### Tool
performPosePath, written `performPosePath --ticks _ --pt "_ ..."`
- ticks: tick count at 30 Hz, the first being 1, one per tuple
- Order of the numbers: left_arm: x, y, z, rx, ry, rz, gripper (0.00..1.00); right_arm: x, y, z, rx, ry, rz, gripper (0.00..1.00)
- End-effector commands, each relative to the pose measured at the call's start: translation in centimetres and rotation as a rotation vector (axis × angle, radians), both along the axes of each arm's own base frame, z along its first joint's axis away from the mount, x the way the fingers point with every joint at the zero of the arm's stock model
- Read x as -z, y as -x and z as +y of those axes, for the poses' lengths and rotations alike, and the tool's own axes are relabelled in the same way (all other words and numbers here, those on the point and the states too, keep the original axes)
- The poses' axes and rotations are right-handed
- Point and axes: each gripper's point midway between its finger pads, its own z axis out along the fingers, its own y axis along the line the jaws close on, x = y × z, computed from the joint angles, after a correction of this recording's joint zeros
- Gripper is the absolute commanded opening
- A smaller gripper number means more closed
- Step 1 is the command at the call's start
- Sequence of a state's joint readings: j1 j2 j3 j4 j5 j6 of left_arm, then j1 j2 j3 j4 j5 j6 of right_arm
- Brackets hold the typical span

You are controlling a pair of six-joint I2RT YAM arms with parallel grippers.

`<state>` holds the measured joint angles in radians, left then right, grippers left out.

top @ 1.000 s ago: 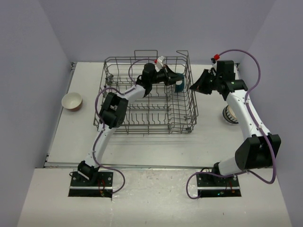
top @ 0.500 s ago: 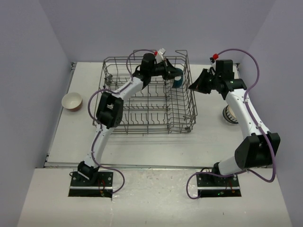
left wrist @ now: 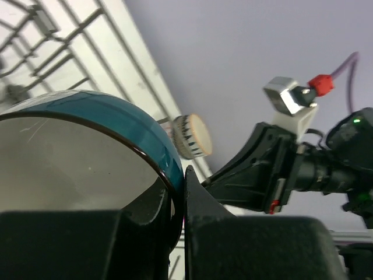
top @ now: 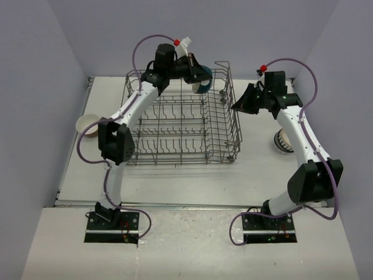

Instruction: Unload the bowls from the dish rack

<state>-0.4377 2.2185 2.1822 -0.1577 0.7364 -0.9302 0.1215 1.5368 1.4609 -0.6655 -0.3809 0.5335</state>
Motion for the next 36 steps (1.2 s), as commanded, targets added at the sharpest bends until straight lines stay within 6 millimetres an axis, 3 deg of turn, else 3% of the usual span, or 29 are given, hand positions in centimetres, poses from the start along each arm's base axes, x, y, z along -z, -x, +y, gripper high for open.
performPosePath --ticks 1,3,4,5,7,10,14,15,17,18,20,24,27,35,36 --pt "-2.7 -1.0 5.7 -0.139 -0.170 -0.157 0.00 6.2 2.9 0.3 -0.045 0.073 0.237 0.00" --pt "-0.9 -2.1 9.8 -0.265 -0.288 -0.109 0.00 6.3 2.9 0.4 -0.047 0.071 0.237 0.00" --pt "-0.3 -3.2 13.0 -0.335 -0.369 -0.135 0.00 6.5 3.0 0.4 -0.048 0.070 0.243 0.00" --pt "1.1 -3.1 15.3 -0.390 -0.463 -0.093 0.00 6.5 3.1 0.4 -0.051 0.067 0.247 0.00" --pt "2.0 -3.6 21.3 -0.557 -0.620 -0.076 0.00 6.7 3.2 0.5 -0.054 0.066 0.252 0.00" --pt "2.6 -3.4 26.7 -0.687 -0.772 -0.086 0.00 6.8 3.2 0.4 -0.059 0.072 0.252 0.00" --pt "2.3 -2.3 31.2 -0.802 -0.932 -0.142 0.00 6.8 3.3 0.3 -0.063 0.083 0.256 0.00" --pt "2.5 -1.9 33.5 -0.879 -1.003 -0.123 0.00 6.9 3.3 0.3 -0.064 0.085 0.259 0.00" --pt "3.4 -1.2 36.1 -0.926 -1.076 -0.072 0.00 6.7 3.2 0.3 -0.065 0.085 0.256 0.00" --pt "3.9 -0.9 38.6 -0.978 -1.105 -0.030 0.00 6.6 3.1 0.3 -0.066 0.086 0.254 0.00" --pt "4.8 -0.5 40.7 -1.009 -1.112 0.018 0.00 6.6 3.0 0.3 -0.069 0.086 0.256 0.00" --pt "8.8 0.7 45.8 -1.053 -1.167 0.183 0.00 6.5 2.9 0.4 -0.070 0.083 0.255 0.00" --pt "11.1 1.3 47.9 -1.066 -1.192 0.256 0.00 6.4 2.9 0.4 -0.071 0.087 0.252 0.00" --pt "15.7 -0.3 51.0 -1.042 -1.216 0.376 0.00 6.5 3.0 0.2 -0.064 0.089 0.262 0.00" --pt "15.4 -0.8 51.2 -1.047 -1.208 0.370 0.00 6.5 3.0 0.2 -0.063 0.088 0.261 0.00"
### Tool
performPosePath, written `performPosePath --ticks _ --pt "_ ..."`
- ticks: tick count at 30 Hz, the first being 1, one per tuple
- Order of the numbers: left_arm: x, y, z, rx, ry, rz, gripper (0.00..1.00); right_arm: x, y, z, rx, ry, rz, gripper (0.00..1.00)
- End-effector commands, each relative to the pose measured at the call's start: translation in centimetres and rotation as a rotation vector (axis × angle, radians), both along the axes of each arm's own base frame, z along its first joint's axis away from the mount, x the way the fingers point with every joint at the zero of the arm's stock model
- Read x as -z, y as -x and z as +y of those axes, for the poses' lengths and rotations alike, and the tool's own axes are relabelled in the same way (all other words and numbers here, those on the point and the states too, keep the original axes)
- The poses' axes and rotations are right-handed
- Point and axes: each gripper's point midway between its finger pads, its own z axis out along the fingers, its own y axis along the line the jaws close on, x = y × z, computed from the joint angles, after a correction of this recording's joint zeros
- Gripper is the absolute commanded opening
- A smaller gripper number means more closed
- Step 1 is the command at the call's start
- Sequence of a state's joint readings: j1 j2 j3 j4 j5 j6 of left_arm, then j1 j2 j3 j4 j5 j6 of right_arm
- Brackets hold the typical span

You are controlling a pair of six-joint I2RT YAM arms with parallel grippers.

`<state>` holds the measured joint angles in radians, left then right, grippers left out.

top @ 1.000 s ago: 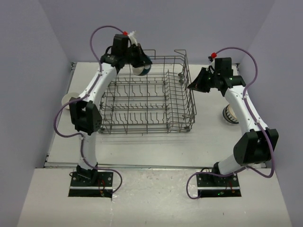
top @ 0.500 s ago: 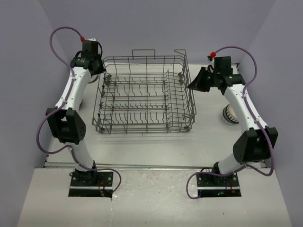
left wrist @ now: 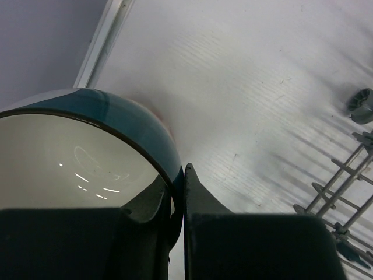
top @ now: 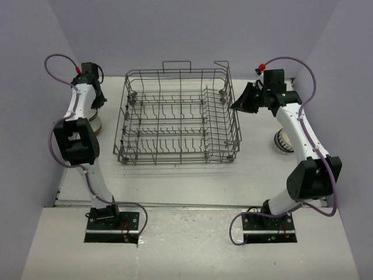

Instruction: Unload the bowls from the dish rack

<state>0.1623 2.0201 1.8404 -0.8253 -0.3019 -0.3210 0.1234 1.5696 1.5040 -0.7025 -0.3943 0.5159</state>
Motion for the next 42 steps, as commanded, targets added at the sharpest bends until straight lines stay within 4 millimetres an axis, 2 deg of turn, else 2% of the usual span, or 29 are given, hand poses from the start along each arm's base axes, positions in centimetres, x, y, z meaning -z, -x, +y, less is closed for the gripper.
performPosePath --ticks 1,2,4,8,14,27,33,37,40,42 --pt "-2.0 -2.2 1.0 0.000 -0.031 -0.056 0.00 6.4 3.2 0.0 -0.038 0.086 0.242 0.00" --pt "-1.0 -2.4 1.3 -0.004 -0.028 -0.035 0.00 6.5 3.2 0.0 -0.036 0.086 0.243 0.00" --pt "-0.7 -2.5 1.6 -0.014 -0.030 -0.025 0.00 6.4 3.2 -0.1 -0.034 0.089 0.243 0.00" --pt "1.4 -2.3 2.3 -0.030 -0.019 0.017 0.00 6.5 3.1 -0.2 -0.026 0.090 0.243 0.00" --pt "3.1 -2.0 2.5 -0.043 -0.001 0.053 0.00 6.7 3.0 -0.1 -0.015 0.087 0.250 0.00" --pt "4.1 0.3 1.2 -0.051 0.048 0.085 0.00 6.5 2.3 0.3 -0.019 0.077 0.244 0.00" --pt "4.4 0.4 0.7 -0.040 0.068 0.080 0.00 6.5 2.5 0.6 -0.030 0.081 0.242 0.00" --pt "3.6 0.4 0.6 -0.050 0.072 0.060 0.00 6.5 2.6 0.7 -0.038 0.078 0.239 0.00" --pt "2.9 0.6 0.7 -0.072 0.062 0.038 0.21 6.3 2.4 0.6 -0.037 0.079 0.234 0.00" --pt "2.5 0.7 0.8 -0.080 0.058 0.028 0.27 6.2 2.4 0.7 -0.039 0.079 0.233 0.00"
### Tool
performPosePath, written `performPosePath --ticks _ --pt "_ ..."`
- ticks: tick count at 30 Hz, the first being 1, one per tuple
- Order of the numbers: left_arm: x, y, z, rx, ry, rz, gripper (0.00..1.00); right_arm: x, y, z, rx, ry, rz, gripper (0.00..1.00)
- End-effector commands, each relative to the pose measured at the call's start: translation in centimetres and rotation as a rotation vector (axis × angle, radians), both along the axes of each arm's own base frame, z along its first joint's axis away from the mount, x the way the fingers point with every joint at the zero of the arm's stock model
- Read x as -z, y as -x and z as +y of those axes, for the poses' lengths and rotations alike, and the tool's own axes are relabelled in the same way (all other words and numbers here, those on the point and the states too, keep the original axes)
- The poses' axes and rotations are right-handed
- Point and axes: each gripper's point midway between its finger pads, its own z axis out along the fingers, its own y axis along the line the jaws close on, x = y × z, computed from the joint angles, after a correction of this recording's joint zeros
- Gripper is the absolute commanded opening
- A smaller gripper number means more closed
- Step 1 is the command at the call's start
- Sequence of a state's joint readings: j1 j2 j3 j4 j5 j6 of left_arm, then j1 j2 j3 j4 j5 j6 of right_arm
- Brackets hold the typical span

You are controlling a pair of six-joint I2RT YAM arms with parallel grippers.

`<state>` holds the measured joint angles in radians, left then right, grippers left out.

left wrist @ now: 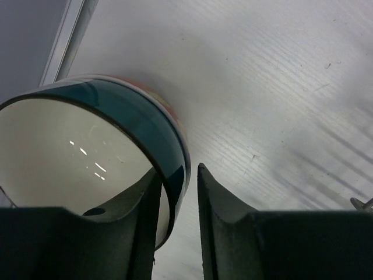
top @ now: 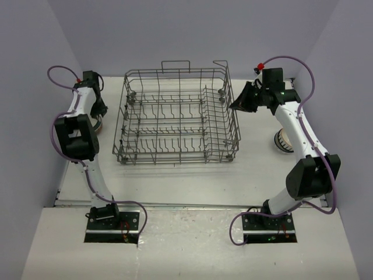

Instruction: Unload the bowls from the dish rack

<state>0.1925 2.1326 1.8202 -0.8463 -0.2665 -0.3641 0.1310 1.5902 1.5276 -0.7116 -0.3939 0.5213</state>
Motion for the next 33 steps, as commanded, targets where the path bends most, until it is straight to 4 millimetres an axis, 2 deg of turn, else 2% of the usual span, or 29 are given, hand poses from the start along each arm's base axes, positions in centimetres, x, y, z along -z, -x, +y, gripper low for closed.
performPosePath --ticks 1,7,11,14,15,17,19,21,22,23,25,27,28,31,33 --pt "-4.2 -0.3 0.4 -0.040 -0.027 -0.114 0.33 6.2 2.6 0.3 -0.038 0.081 0.223 0.00" --pt "-5.6 0.0 0.6 -0.067 -0.048 -0.136 0.39 6.1 2.5 0.6 -0.048 0.074 0.221 0.00" --pt "-7.3 0.1 0.7 -0.091 -0.059 -0.177 0.43 6.2 2.6 0.5 -0.050 0.075 0.221 0.00" --pt "-9.7 0.0 0.2 -0.090 -0.060 -0.235 0.49 6.2 2.7 0.4 -0.052 0.085 0.218 0.00" --pt "-11.5 -0.5 -0.4 -0.076 -0.062 -0.276 0.51 6.1 2.7 0.3 -0.052 0.087 0.213 0.00" --pt "-13.0 -0.8 -1.2 -0.058 -0.058 -0.305 0.54 5.8 2.6 0.4 -0.054 0.084 0.203 0.00" --pt "-15.3 -1.5 -3.0 -0.015 -0.035 -0.365 0.56 5.4 2.5 0.4 -0.055 0.083 0.190 0.00" --pt "-17.4 -1.9 -5.7 0.040 -0.004 -0.422 0.58 5.2 2.3 0.3 -0.059 0.092 0.179 0.02" --pt "-18.4 -2.5 -6.7 0.070 -0.005 -0.462 0.60 4.8 2.0 0.2 -0.056 0.101 0.166 0.11" --pt "-19.2 -2.6 -7.7 0.092 -0.006 -0.487 0.61 4.7 2.1 0.2 -0.062 0.103 0.169 0.14" --pt "-21.2 -3.1 -11.1 0.178 0.015 -0.555 0.63 4.2 1.8 0.2 -0.068 0.110 0.153 0.22" --pt "-22.1 -3.2 -13.2 0.223 0.045 -0.586 0.63 4.0 1.7 0.0 -0.067 0.119 0.145 0.35" --pt "-22.5 -3.3 -13.8 0.229 0.062 -0.604 0.63 3.7 1.6 0.0 -0.064 0.121 0.139 0.49" --pt "-23.9 -3.2 -15.9 0.272 0.101 -0.658 0.63 3.4 1.4 -0.4 -0.055 0.144 0.122 0.66" --pt "-25.3 -2.9 -17.4 0.317 0.117 -0.703 0.63 2.9 1.3 -0.8 -0.053 0.166 0.102 0.73"
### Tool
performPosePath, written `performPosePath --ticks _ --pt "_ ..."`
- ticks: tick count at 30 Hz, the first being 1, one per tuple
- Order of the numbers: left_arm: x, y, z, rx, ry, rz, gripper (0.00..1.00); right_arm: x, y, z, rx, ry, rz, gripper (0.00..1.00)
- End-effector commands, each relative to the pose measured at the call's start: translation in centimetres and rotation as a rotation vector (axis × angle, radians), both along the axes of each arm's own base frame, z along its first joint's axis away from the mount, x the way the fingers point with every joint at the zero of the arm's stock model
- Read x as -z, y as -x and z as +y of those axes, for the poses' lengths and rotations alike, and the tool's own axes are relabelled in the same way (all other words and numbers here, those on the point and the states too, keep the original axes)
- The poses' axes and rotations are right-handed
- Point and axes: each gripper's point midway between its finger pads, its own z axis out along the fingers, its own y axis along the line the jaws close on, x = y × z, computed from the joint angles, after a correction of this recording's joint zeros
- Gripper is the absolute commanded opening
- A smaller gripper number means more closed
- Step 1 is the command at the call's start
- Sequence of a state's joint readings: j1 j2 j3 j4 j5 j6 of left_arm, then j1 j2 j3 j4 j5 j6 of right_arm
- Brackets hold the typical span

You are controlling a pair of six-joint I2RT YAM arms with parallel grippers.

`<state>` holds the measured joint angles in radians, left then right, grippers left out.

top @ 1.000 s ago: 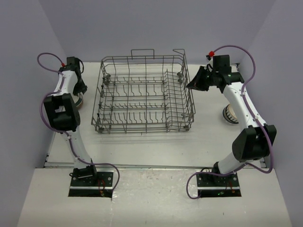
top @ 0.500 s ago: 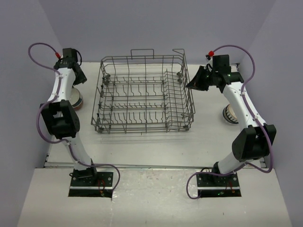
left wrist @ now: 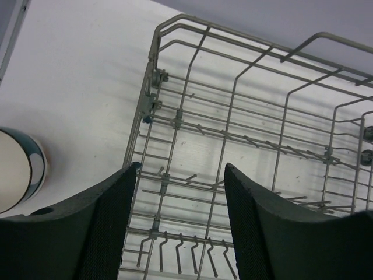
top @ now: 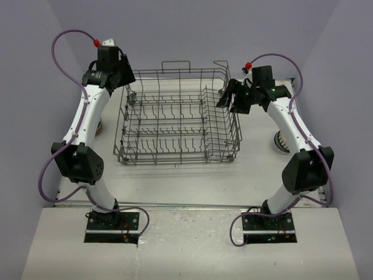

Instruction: Unload the bowls from the dish rack

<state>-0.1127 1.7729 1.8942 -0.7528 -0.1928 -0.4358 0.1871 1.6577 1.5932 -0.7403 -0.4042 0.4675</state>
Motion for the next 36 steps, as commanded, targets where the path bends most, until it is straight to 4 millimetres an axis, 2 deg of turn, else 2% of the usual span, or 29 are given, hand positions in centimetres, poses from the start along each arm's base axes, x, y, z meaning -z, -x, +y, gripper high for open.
performPosePath --ticks 1,3,8,9,11,12,17,19,20,22,23,24,25,26,27,28,29,30,31,32,33,34,35,36 --pt "-5.6 -0.1 -2.3 0.060 0.049 -0.180 0.64 1.6 1.3 -3.4 0.054 0.155 0.065 0.77" --pt "-6.6 -0.1 -3.4 0.107 0.058 -0.209 0.65 0.2 0.9 -3.7 0.065 0.163 0.023 0.80" --pt "-7.5 0.2 -5.9 0.190 0.090 -0.236 0.66 -3.3 0.6 -4.2 0.093 0.174 -0.043 0.87" --pt "-7.6 0.2 -6.3 0.204 0.089 -0.238 0.66 -4.7 0.3 -4.5 0.107 0.183 -0.082 0.91" --pt "-7.5 0.3 -7.0 0.220 0.092 -0.236 0.66 -6.0 0.5 -4.9 0.116 0.196 -0.097 0.93" --pt "-7.6 0.4 -7.4 0.238 0.101 -0.238 0.66 -7.6 0.4 -4.9 0.123 0.196 -0.131 0.95" --pt "-7.9 0.7 -9.4 0.287 0.120 -0.246 0.66 -9.9 1.1 -8.1 0.217 0.300 -0.167 0.96" --pt "-8.0 0.7 -10.1 0.306 0.126 -0.248 0.66 -11.2 1.9 -8.8 0.231 0.316 -0.215 0.97" --pt "-8.3 1.0 -10.7 0.327 0.124 -0.257 0.67 -11.3 2.4 -8.8 0.218 0.320 -0.223 0.97" --pt "-9.2 1.9 -11.7 0.377 0.134 -0.280 0.68 -13.5 3.5 -8.3 0.201 0.277 -0.311 0.98" --pt "-8.9 2.3 -11.8 0.391 0.133 -0.277 0.70 -13.9 3.9 -8.4 0.201 0.270 -0.332 0.99" --pt "-9.6 2.6 -12.1 0.419 0.132 -0.307 0.70 -13.7 4.4 -8.3 0.194 0.264 -0.340 0.99" --pt "-10.8 3.7 -12.0 0.436 0.131 -0.341 0.71 -15.8 5.2 -8.2 0.198 0.238 -0.426 0.99" --pt "-9.7 4.2 -12.0 0.445 0.120 -0.329 0.73 -15.1 5.7 -8.1 0.184 0.236 -0.430 0.99" --pt "-10.5 5.1 -11.7 0.453 0.116 -0.379 0.80 -15.5 6.7 -8.1 0.180 0.222 -0.477 0.99" --pt "-11.9 5.9 -11.5 0.453 0.118 -0.410 0.84 -17.3 7.3 -8.1 0.187 0.208 -0.545 0.99" --pt "-10.7 6.3 -11.4 0.456 0.114 -0.401 0.87 -15.7 7.7 -8.1 0.174 0.211 -0.531 0.99" --pt "-10.7 6.9 -11.3 0.459 0.116 -0.413 0.95 -15.7 8.3 -8.0 0.171 0.204 -0.558 0.99" --pt "-11.5 8.0 -11.0 0.461 0.119 -0.441 1.00 -17.3 9.5 -8.2 0.183 0.186 -0.641 0.99" --pt "-11.3 8.5 -10.9 0.459 0.123 -0.440 1.00 -15.5 9.8 -8.3 0.176 0.191 -0.622 0.99" --pt "-9.9 9.0 -10.7 0.456 0.124 -0.413 1.00 -15.3 10.4 -7.9 0.153 0.176 -0.639 0.99" --pt "-10.6 10.2 -10.3 0.454 0.126 -0.435 1.00 -15.5 10.6 -7.6 0.143 0.163 -0.670 0.99" --pt "-10.5 10.7 -10.1 0.446 0.127 -0.446 1.00 -14.3 11.4 -7.6 0.135 0.156 -0.668 0.99" --pt "-8.5 11.4 -9.8 0.445 0.122 -0.419 1.00 -14.3 11.5 -7.0 0.111 0.132 -0.703 0.99"
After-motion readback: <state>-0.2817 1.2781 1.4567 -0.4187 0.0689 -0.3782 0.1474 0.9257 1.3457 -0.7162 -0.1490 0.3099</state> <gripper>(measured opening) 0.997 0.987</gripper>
